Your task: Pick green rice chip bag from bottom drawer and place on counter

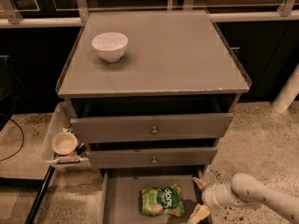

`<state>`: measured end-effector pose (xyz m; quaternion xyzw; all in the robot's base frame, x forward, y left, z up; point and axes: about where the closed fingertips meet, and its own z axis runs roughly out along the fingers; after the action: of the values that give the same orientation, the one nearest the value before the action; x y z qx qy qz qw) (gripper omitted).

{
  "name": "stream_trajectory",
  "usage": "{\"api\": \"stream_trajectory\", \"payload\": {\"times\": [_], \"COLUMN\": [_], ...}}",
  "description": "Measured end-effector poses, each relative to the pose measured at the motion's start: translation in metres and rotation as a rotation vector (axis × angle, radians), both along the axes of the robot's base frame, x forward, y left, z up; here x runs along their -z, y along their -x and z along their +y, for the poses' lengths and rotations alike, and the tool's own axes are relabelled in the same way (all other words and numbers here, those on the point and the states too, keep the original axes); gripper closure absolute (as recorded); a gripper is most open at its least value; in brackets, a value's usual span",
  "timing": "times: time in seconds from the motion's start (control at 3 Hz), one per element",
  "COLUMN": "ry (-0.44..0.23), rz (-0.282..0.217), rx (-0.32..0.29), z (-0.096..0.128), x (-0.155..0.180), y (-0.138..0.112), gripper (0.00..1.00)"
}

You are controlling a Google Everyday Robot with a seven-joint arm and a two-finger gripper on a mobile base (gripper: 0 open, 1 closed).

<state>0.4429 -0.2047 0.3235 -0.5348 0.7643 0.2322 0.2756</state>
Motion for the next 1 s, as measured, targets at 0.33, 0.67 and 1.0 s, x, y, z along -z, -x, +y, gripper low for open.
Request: {"api": "stream_trajectory", "payload": {"times": [0.33,0.67,1.0], "ry": [0.008,0.038,0.058], "rz": [-0.025,-0.086,-0.152], "rx": [0.008,-0.009,-0.041], "z": [0.013,0.033,0.047], "x": [0.033,0.080,0.111], "y": [-0.005,-0.015,-0.023], "gripper": [0.00,0.00,0.00]}}
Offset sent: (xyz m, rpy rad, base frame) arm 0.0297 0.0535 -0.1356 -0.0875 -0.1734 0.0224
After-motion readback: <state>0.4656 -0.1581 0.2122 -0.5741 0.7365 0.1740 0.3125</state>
